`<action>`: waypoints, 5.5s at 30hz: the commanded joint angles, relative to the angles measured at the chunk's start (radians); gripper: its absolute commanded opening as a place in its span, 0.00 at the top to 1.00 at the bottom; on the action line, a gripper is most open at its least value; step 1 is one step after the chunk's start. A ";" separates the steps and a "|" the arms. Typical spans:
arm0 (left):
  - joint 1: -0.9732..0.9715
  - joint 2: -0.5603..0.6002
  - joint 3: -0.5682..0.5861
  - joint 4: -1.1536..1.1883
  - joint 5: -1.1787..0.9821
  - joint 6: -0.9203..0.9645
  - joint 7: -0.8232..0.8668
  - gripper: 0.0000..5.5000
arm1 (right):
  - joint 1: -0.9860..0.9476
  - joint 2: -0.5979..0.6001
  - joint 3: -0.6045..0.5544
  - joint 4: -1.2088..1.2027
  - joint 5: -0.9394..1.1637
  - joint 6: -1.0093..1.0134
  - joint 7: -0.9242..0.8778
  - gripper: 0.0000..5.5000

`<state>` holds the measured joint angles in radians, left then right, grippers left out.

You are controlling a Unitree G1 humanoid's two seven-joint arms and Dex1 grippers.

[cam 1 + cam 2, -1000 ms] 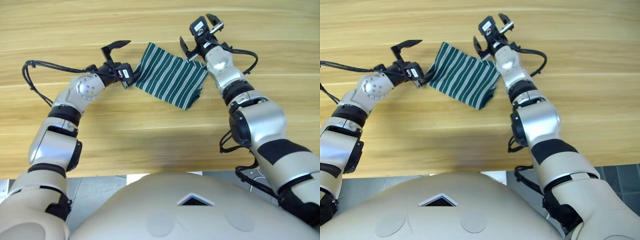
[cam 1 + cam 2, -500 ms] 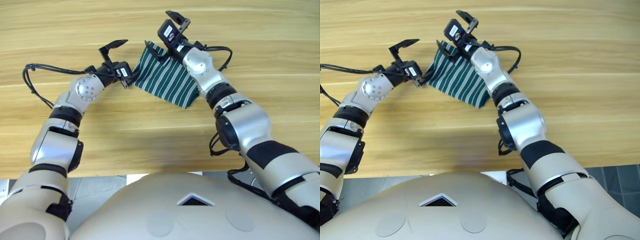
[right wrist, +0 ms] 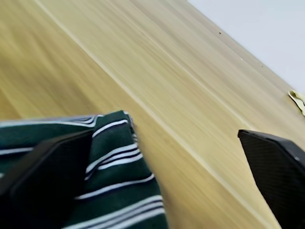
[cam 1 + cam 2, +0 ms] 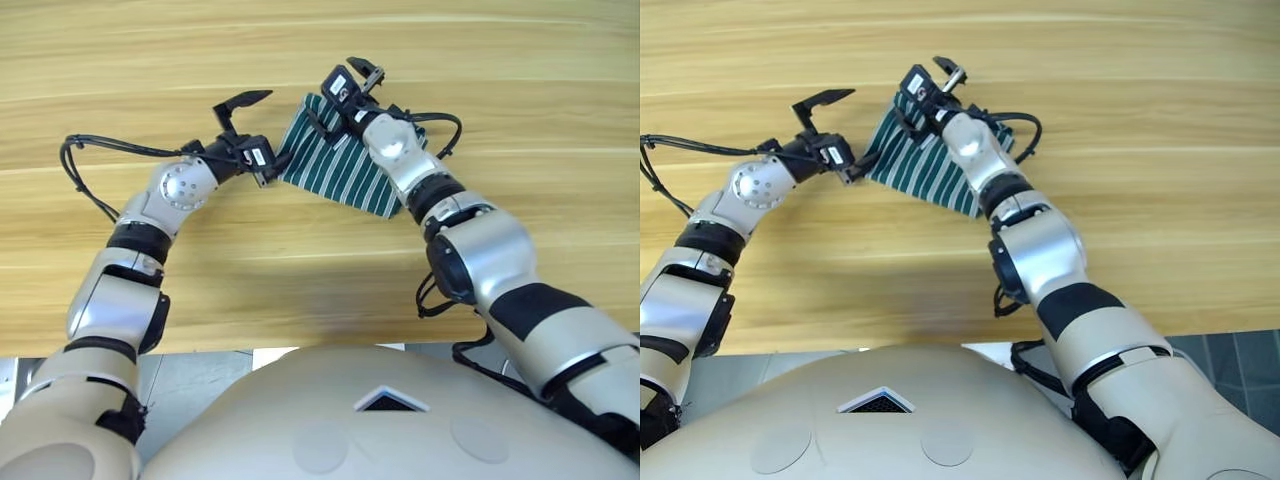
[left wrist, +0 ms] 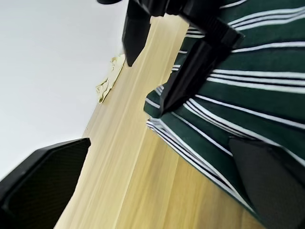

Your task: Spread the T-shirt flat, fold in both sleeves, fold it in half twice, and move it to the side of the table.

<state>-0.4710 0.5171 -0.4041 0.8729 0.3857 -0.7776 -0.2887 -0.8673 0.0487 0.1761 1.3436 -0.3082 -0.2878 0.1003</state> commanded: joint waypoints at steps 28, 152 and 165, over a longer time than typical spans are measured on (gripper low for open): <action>-0.024 -0.060 0.133 0.015 -0.182 0.019 -0.028 0.02 | 0.174 -0.188 0.210 -0.115 -0.213 -0.301 0.194 0.02; -0.255 -0.365 0.537 0.468 -0.268 0.421 0.284 0.02 | 0.123 -0.311 -0.515 -0.006 0.394 0.056 0.052 0.02; -0.255 -0.366 0.534 0.468 -0.264 0.422 0.283 0.02 | 0.125 -0.311 -0.509 -0.008 0.378 0.046 0.051 0.02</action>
<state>-0.7125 0.1463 0.1339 1.3302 0.1151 -0.3708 -0.0021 -0.7156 -0.2603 -0.3408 1.3332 0.0783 -0.2440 0.1543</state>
